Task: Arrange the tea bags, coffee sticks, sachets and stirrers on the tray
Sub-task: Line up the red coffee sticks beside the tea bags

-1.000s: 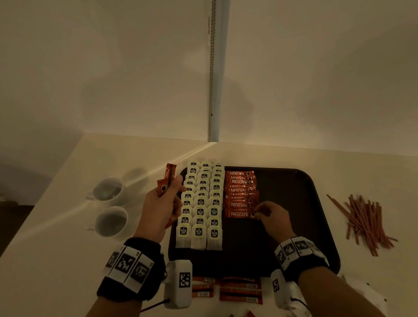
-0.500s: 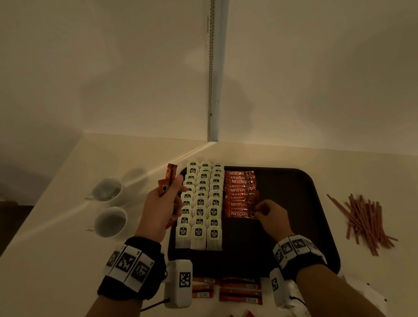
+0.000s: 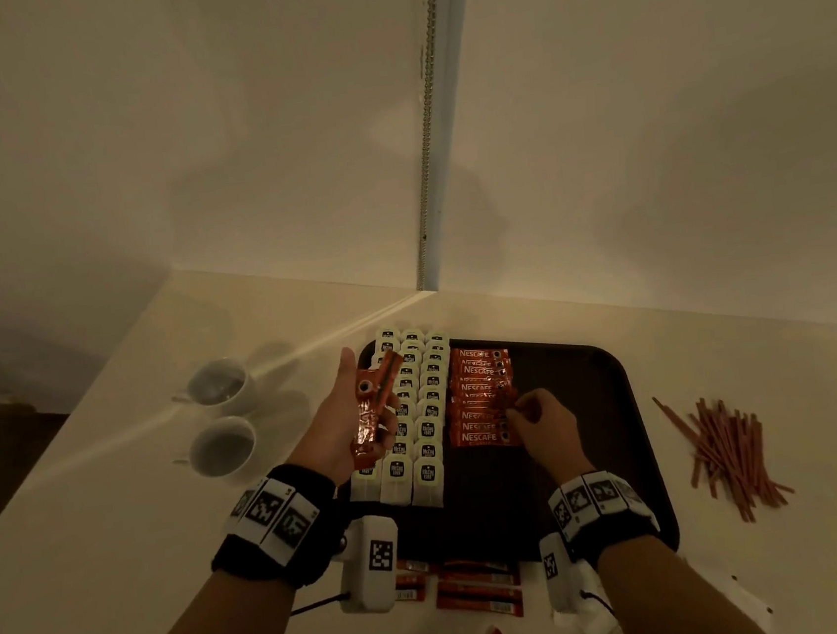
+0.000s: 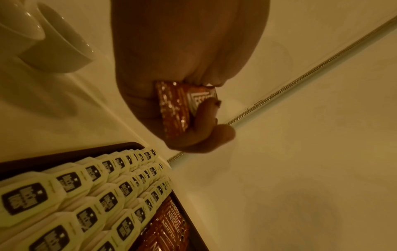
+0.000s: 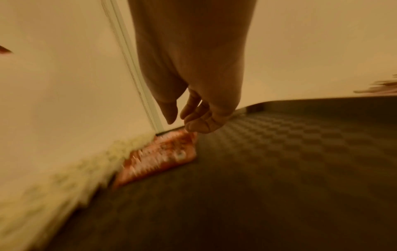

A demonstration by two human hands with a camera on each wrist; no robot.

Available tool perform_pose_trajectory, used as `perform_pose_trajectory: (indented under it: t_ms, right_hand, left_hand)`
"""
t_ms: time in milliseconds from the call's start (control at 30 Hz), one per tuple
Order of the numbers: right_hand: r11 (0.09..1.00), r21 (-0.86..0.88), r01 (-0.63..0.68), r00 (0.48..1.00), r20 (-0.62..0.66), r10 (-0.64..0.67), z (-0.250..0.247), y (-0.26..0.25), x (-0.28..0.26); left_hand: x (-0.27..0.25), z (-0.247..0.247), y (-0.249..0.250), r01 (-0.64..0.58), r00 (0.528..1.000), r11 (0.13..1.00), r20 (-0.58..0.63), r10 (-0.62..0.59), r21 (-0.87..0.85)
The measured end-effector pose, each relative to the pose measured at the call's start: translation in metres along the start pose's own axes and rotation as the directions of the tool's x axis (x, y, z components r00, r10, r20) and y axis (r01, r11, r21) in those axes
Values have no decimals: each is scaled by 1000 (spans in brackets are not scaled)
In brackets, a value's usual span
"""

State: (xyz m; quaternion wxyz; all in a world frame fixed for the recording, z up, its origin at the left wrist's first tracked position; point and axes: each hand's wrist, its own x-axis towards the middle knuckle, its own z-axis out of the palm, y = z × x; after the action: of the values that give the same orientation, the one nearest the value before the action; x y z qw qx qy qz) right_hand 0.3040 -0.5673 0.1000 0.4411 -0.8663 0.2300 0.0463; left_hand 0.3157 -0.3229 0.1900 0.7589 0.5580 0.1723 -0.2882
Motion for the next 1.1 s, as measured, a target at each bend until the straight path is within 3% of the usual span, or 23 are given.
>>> perform_pose_trajectory:
  t_ms: [100,200,300,467,633,867,967,1100]
  right_hand:
    - [969,179,171,974,118,-194,-7,-44,-15]
    - [906,305,294,889,262,-376,-11,-88,-34]
    - [867,342,363,847,267,-460,-14,-109,-44]
    - [827,481,292,860,247,-447,-26,-103,-49]
    - [805,502,317,879,163,-448,-16,-101,-57]
    - [764,477,434,830,118,-545,-13,-101,-61]
    - [743,498,446,816,115,-567,-9,-103,-64]
    - [754,571,324,868,138,-477,-5,-100,-65]
  left_hand:
    - [2,6,0,22,998,991,56,-30,134]
    - [0,16,1,14,993,972,107,-40,236]
    - [-2,21,3,-13,994,962,111,-18,271]
    - [-10,8,7,-225,974,952,10,228,208]
    - [-15,6,6,-439,881,839,-29,472,322]
    - [-13,10,3,-511,796,746,-94,598,427]
    - [-13,13,3,-504,798,730,-75,598,463]
    - [-13,14,3,-502,789,696,-59,612,514]
